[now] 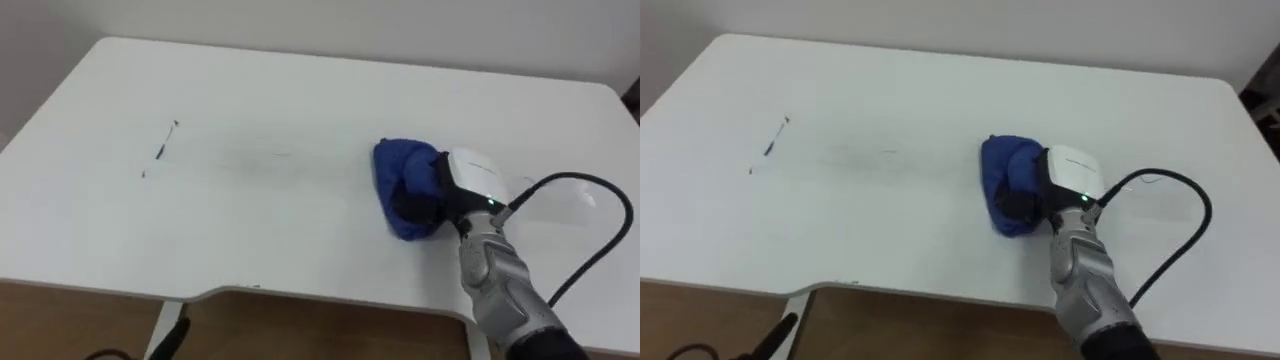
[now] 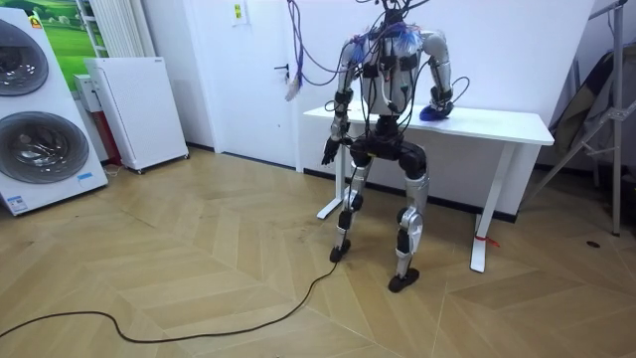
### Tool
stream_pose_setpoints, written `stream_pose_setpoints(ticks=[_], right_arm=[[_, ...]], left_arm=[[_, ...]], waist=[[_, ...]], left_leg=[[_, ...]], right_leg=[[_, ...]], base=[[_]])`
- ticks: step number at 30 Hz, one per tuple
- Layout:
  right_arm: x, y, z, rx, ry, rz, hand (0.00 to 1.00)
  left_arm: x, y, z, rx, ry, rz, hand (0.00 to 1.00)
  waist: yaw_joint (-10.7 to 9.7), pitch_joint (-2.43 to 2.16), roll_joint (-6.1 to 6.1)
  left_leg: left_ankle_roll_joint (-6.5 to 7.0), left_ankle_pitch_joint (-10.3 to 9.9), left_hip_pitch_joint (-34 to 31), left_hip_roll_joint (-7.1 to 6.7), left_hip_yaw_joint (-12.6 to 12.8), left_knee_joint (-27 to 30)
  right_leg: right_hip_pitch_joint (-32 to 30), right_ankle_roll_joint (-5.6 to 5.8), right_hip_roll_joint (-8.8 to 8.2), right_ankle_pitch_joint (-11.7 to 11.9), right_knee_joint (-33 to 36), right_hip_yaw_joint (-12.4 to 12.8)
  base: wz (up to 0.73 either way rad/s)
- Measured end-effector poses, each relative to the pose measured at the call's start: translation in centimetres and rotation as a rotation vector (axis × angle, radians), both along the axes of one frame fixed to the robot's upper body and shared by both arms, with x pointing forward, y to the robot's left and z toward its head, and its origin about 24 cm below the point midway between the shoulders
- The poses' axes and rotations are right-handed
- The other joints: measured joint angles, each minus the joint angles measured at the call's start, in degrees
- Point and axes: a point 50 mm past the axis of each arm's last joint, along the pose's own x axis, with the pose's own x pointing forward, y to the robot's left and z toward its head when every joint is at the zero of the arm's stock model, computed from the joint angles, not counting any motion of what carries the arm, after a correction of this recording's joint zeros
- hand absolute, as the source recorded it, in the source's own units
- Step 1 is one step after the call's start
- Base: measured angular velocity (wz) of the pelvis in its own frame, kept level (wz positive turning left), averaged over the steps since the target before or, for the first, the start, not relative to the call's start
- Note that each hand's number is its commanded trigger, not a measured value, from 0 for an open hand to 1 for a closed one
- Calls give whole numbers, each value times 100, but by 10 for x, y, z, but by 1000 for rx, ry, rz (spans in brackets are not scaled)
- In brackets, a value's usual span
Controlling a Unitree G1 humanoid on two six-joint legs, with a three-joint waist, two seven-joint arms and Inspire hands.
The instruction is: Wipe table
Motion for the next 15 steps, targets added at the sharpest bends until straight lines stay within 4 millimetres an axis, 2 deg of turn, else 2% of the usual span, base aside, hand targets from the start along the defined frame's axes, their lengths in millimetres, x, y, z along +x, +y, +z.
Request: stream_pose_setpoints(ticks=[1, 2, 5, 8, 9, 10, 11, 15], right_arm=[[-4, -5, -4, 17, -7, -22, 100], [-8, -9, -6, 30, -9, -36, 100], [-27, -26, -24, 103, -9, -119, 100], [-46, -52, -34, 145, -22, -245, 100], [-56, -68, -39, 154, -16, -323, 100], [-65, -85, -43, 158, -3, -402, 100], [-77, -101, -48, 161, 12, -485, 100], [-105, -137, -52, 158, 38, -648, 100]], left_arm=[[-6, 1, -1, 6, 18, 8, 0], [-8, 2, -1, 7, 21, 15, 0], [-17, 10, -1, 29, 32, 36, 0], [-24, 20, 2, 66, 47, 35, 0], [-27, 27, 5, 87, 46, 47, 0], [-35, 34, 6, 105, 56, 68, 0], [-41, 40, 8, 114, 59, 99, 0], [-48, 44, 9, 120, 63, 127, 0]], waist=[[-101, 13, 20], [-151, 18, 25], [-324, 6, -6], [-428, -26, -149], [-433, -40, -196], [-442, -76, -275], [-442, -79, -330], [-498, -85, -390]], left_leg=[[34, 17, 2, -82, -45, -14], [60, 18, 11, -105, -46, -13], [130, 39, 89, -212, -66, -51], [220, 69, 154, -357, -64, -108], [239, 62, 170, -405, -61, -117], [279, 48, 236, -456, -61, -155], [312, 27, 309, -480, -47, -157], [390, -96, 368, -523, -59, -44]], right_leg=[[81, 41, -52, -6, -65, 0], [100, 57, -63, 0, -100, 0], [415, 135, -101, -4, -393, 2], [640, 220, -190, 17, -572, 4], [700, 254, -217, 40, -660, 7], [777, 290, -252, 71, -682, 12], [880, 303, -255, 105, -751, -12], [986, 305, -253, 136, -765, -147]], base=[[31], [42], [43], [30], [14], [7], [0], [-2]])
